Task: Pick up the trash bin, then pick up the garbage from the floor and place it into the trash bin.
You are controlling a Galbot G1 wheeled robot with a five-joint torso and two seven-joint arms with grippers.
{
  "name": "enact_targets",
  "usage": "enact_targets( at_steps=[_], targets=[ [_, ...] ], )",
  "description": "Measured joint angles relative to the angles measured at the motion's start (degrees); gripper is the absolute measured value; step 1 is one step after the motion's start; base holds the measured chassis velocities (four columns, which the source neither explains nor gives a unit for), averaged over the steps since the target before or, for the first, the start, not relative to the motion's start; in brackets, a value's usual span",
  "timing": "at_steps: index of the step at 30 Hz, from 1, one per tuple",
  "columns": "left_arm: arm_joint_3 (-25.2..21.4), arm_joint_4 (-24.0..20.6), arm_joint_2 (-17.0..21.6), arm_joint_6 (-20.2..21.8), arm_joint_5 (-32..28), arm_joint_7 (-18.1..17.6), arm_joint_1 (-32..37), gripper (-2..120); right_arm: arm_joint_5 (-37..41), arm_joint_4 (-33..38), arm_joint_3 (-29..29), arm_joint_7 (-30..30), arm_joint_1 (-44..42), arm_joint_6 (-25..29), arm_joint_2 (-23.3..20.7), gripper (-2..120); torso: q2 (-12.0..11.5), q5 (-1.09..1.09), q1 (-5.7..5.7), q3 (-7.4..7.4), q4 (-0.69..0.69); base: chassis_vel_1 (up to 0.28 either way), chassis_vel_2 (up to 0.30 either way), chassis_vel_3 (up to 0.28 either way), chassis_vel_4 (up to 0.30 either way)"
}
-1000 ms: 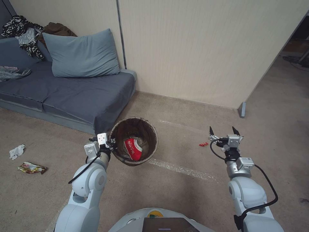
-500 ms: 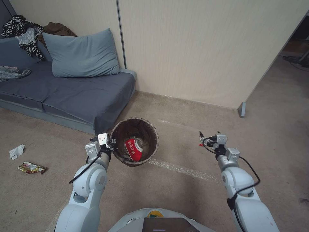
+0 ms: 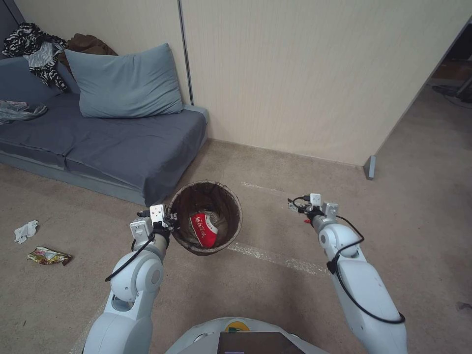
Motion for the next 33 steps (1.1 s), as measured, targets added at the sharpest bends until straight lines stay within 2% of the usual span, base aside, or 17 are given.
enact_targets(
  at_steps=[8, 33],
  targets=[
    [-0.1, -0.15, -0.03, 0.0, 0.08, -0.01, 0.19, 3, 0.02, -10.59, -1.81, 0.77, 6.37, -1.9, 0.0, 100, 0.0, 0.0, 0.0, 0.0, 0.0, 0.0, 0.0, 0.0, 0.0],
    [-0.27, -0.23, 0.15, 0.0, 0.48, -0.01, 0.62, 3, -3.97, -36.41, -2.06, -1.37, 20.53, 4.6, 0.05, 100, 0.0, 0.0, 0.0, 0.0, 0.01, 0.0, 0.0, 0.0, 0.0]
  ],
)
